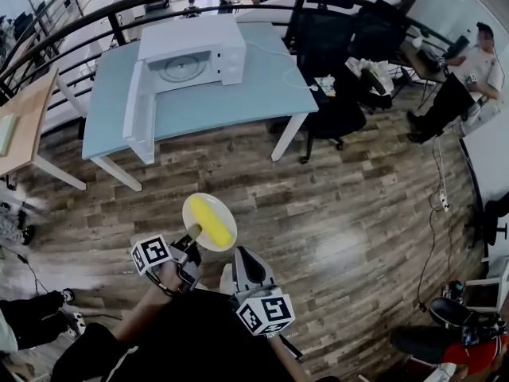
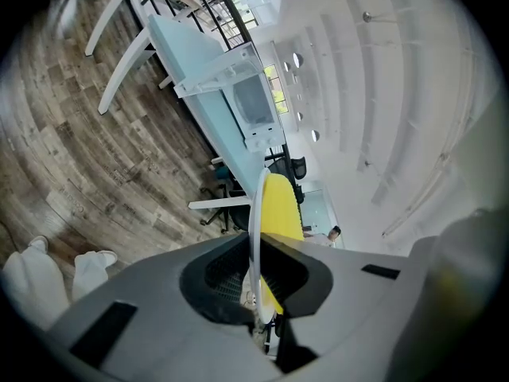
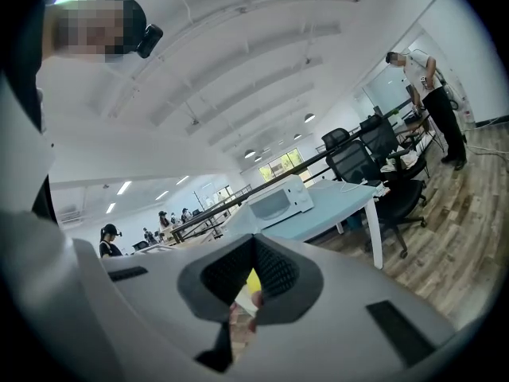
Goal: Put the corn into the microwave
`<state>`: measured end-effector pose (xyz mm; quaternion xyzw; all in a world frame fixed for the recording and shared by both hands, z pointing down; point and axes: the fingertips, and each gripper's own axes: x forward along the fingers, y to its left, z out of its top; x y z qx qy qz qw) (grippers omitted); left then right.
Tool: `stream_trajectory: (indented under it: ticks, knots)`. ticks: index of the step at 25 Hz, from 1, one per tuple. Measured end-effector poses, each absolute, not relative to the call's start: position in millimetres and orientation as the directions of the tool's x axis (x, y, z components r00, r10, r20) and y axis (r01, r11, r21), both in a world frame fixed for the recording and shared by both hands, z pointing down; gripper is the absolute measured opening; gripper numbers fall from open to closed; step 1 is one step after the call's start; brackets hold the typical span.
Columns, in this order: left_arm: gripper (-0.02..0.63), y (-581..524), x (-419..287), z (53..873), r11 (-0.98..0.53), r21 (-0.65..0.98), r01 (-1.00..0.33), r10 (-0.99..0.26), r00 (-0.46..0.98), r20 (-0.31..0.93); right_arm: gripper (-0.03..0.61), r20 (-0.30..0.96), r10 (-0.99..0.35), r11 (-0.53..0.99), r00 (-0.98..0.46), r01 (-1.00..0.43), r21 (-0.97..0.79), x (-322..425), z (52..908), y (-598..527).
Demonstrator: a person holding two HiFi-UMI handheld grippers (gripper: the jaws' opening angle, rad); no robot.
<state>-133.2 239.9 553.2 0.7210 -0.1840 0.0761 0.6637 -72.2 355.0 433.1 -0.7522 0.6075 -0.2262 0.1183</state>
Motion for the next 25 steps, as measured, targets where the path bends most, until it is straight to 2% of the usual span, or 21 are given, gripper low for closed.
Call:
stream_trajectory:
  ticks: [10, 25]
  knots:
    - [0.025, 216.1, -81.0, 552.1, -0.035, 0.928, -0.372, -0.264, 0.899, 0.351, 0.009, 0.188, -0.979, -0.159, 0.082, -0.883, -0.442, -8.9, 435.3, 337.5]
    - [0.025, 187.5, -58.3, 552.3, 0.021, 0.925, -0.378, -0.399, 0.846, 0.355, 0.009, 0.189, -0.982, -0.086, 0.000, -0.891, -0.445, 30.5, 443.6, 319.4]
